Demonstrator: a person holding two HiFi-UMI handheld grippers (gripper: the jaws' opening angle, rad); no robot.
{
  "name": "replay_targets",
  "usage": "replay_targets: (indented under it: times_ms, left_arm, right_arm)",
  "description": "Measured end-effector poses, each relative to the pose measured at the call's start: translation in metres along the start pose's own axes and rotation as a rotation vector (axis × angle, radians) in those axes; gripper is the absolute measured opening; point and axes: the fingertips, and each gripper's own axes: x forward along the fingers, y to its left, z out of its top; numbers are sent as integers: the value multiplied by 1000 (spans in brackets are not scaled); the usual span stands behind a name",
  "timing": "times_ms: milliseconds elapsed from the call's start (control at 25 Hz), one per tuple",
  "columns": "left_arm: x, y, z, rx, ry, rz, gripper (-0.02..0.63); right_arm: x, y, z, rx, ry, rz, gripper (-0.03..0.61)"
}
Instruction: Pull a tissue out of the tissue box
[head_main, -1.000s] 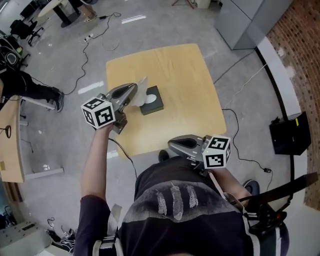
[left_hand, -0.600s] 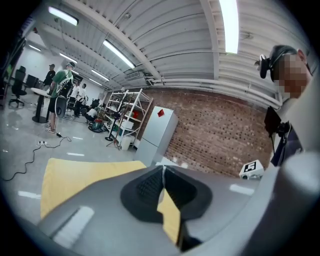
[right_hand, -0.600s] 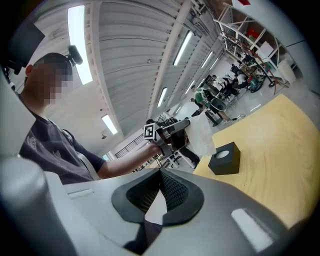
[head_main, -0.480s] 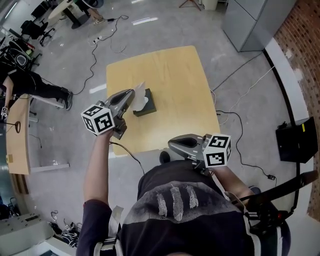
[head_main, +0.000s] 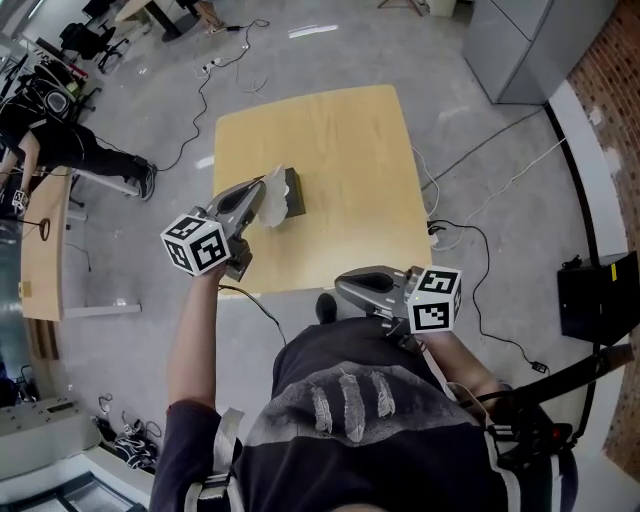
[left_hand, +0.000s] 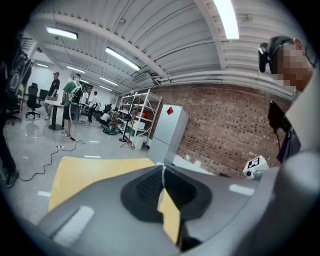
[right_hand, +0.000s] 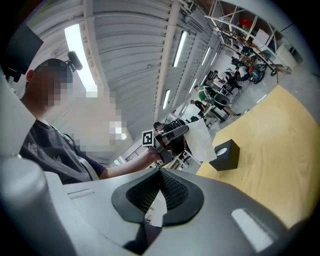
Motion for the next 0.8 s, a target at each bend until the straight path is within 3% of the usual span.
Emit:
replay_targets:
  times_ms: [280, 520, 800]
  left_arm:
    - [-16, -4, -9, -17, -8, 70, 1]
    - [-34, -5, -15, -42, -38, 119, 2]
    - [-49, -20, -11, -56, -77, 95, 2]
  right_arm:
    - [7, -1, -17, -7, 77, 83, -2]
    - [17, -15, -15, -12, 114, 101, -2]
    - [27, -9, -19, -30, 160, 83, -2]
